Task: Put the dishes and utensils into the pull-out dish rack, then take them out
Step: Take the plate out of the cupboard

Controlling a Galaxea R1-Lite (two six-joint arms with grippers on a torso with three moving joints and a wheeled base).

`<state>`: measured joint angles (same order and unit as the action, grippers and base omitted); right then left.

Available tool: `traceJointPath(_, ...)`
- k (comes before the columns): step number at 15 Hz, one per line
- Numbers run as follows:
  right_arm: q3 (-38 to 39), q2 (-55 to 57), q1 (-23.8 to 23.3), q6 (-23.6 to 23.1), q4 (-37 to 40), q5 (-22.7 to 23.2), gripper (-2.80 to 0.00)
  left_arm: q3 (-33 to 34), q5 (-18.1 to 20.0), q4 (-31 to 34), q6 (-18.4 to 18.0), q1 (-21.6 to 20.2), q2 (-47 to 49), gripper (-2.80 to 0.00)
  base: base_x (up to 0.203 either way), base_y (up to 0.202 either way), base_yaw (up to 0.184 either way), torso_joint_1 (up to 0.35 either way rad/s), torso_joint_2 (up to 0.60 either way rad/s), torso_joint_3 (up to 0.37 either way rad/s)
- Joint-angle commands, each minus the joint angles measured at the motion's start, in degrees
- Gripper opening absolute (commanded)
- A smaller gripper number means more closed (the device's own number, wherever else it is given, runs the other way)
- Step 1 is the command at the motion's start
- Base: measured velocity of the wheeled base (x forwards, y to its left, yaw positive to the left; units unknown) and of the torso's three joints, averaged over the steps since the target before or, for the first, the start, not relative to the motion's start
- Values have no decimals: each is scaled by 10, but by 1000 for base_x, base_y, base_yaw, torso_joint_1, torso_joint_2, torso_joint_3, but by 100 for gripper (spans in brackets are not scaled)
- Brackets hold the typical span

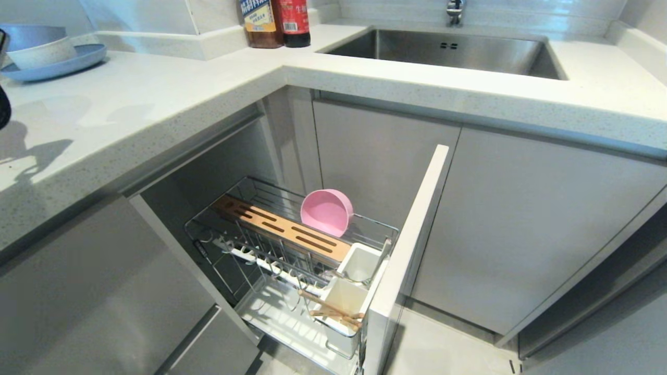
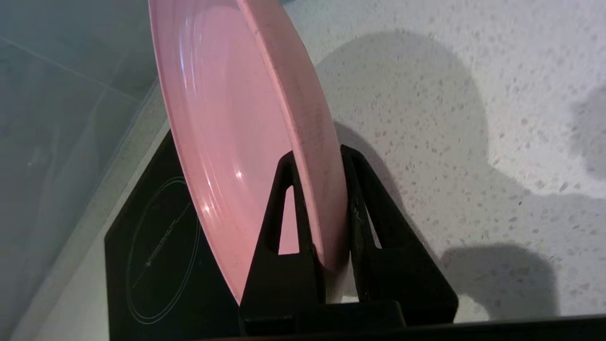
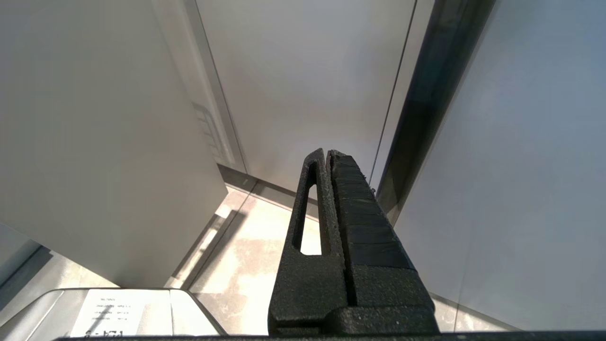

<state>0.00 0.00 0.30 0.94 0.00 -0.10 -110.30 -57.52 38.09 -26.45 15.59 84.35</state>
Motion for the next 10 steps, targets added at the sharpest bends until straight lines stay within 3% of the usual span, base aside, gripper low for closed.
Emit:
traceJointPath(1, 1, 0, 0, 0, 0, 0, -280, 0, -6, 26, -4, 0, 10, -280, 0, 0, 0, 0, 0, 0)
traceJointPath(7, 1, 0, 0, 0, 0, 0, -280, 0, 12, 163, -7, 0, 25, -280, 0, 0, 0, 0, 0, 0)
traceJointPath(10, 1, 0, 0, 0, 0, 0, -280, 0, 28, 180, -20, 0, 35, -280, 0, 0, 0, 0, 0, 0)
